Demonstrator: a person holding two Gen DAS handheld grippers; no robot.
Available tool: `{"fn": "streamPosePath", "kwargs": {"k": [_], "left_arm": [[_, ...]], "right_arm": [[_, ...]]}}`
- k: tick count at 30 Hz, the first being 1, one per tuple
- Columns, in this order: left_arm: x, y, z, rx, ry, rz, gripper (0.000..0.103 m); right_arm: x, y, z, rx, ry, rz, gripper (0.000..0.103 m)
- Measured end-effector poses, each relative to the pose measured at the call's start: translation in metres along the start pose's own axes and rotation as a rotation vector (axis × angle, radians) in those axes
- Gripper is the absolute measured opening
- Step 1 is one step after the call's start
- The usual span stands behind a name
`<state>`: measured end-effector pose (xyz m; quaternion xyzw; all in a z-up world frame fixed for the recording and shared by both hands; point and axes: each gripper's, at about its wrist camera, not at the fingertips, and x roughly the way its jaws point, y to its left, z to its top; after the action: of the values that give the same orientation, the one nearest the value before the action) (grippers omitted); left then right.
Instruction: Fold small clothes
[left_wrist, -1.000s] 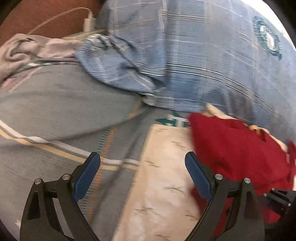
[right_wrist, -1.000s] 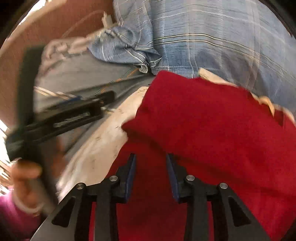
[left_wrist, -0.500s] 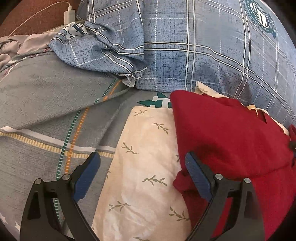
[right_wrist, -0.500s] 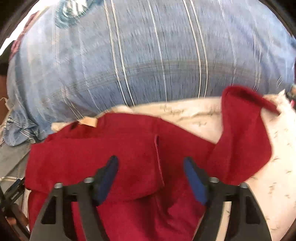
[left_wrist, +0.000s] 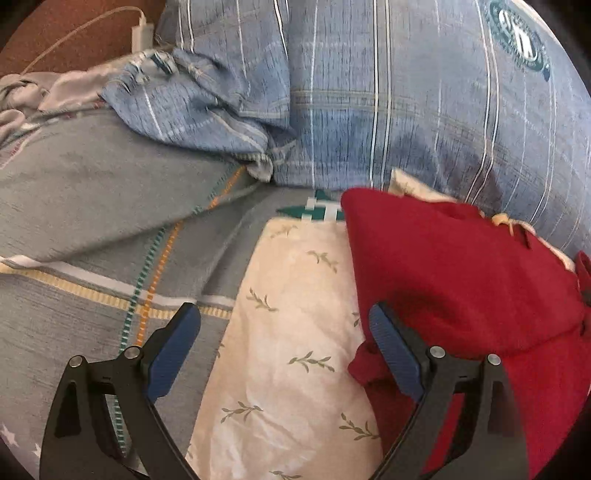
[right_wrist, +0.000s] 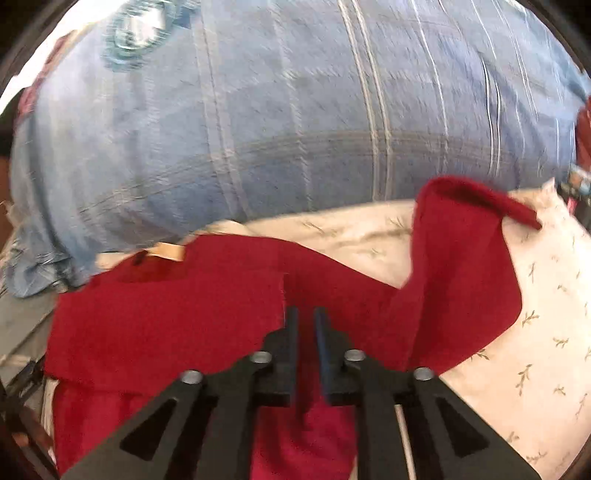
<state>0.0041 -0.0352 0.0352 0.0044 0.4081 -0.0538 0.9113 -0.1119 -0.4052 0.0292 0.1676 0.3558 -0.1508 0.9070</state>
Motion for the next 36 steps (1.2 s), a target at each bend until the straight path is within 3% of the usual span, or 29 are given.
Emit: {"fn": "streamPosePath", "kwargs": {"k": [1, 3, 8, 10, 12, 16, 24, 36], "left_arm": [[-0.004, -0.001, 0.0, 0.002, -0.009, -0.008, 0.094], [-0.008, -0.003, 0.0, 0.007, -0.015, -0.033, 0.094], [-0.014, -0.013, -0.002, 0.042, -0.03, -0.068, 0.094], [-0.011, -0.014, -0.002, 0.051, -0.023, -0.062, 0.094], [-0.006, -0.014, -0.003, 0.052, -0.004, -0.051, 0.094], [0.003, -0.013, -0.007, 0.051, 0.031, -0.052, 0.094], [0.005, -0.013, -0.011, 0.053, 0.028, -0.044, 0.094], [-0.015, -0.015, -0.008, 0.037, -0.021, -0.086, 0.094]], "right_arm": [[-0.005, 0.008, -0.001, -0.02, -0.004, 0.039, 0.052], [-0.012, 0.026, -0.004, -0.055, 0.0, 0.111, 0.06], [0.0, 0.075, -0.013, -0.169, 0.048, 0.151, 0.055], [0.011, 0.088, -0.018, -0.186, 0.073, 0.132, 0.043], [0.025, 0.098, -0.021, -0.197, 0.098, 0.118, 0.039], [0.04, 0.101, -0.03, -0.198, 0.107, 0.074, 0.039], [0.04, 0.1, -0.038, -0.238, 0.072, 0.055, 0.043], [0.023, 0.1, -0.05, -0.238, 0.062, 0.048, 0.052]]}}
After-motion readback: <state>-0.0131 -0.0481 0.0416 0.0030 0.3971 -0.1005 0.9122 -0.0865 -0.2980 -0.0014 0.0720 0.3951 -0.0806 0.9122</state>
